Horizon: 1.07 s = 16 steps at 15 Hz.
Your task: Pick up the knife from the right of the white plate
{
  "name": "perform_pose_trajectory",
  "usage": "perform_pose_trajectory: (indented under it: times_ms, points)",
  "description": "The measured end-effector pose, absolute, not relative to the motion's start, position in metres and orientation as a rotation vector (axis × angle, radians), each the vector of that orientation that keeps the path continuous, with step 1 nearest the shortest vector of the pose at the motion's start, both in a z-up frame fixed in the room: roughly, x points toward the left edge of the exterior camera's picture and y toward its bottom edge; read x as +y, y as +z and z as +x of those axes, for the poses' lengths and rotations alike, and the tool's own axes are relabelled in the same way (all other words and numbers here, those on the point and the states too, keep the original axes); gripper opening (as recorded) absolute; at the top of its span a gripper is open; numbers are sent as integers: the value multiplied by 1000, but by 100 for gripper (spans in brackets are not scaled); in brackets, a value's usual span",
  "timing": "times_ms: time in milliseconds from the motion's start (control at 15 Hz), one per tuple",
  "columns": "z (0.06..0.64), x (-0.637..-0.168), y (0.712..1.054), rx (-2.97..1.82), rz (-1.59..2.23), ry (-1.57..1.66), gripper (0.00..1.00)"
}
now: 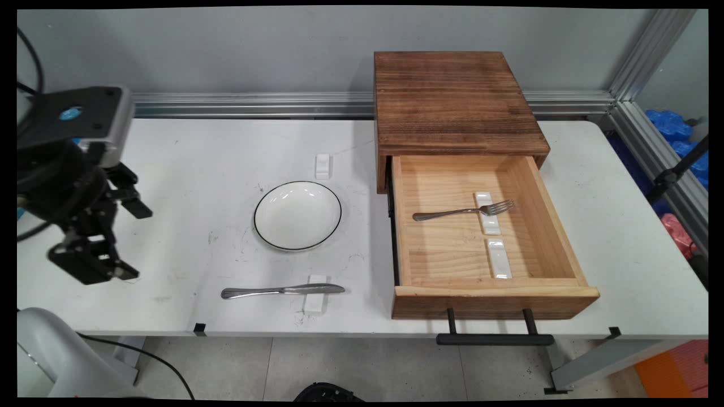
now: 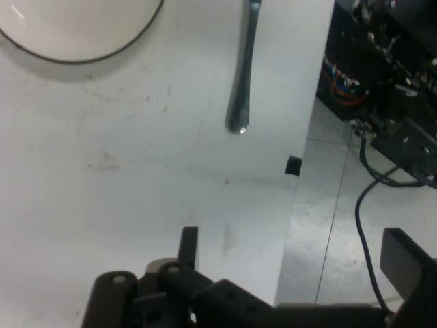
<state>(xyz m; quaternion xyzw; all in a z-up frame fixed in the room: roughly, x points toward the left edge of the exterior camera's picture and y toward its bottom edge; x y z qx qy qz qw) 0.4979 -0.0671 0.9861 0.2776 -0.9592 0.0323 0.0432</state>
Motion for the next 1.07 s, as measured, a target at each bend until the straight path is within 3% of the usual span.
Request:
perform_pose_trajectory:
  times_ms: [1067]
  points:
    - [456, -113, 872, -2880, 809, 104, 100]
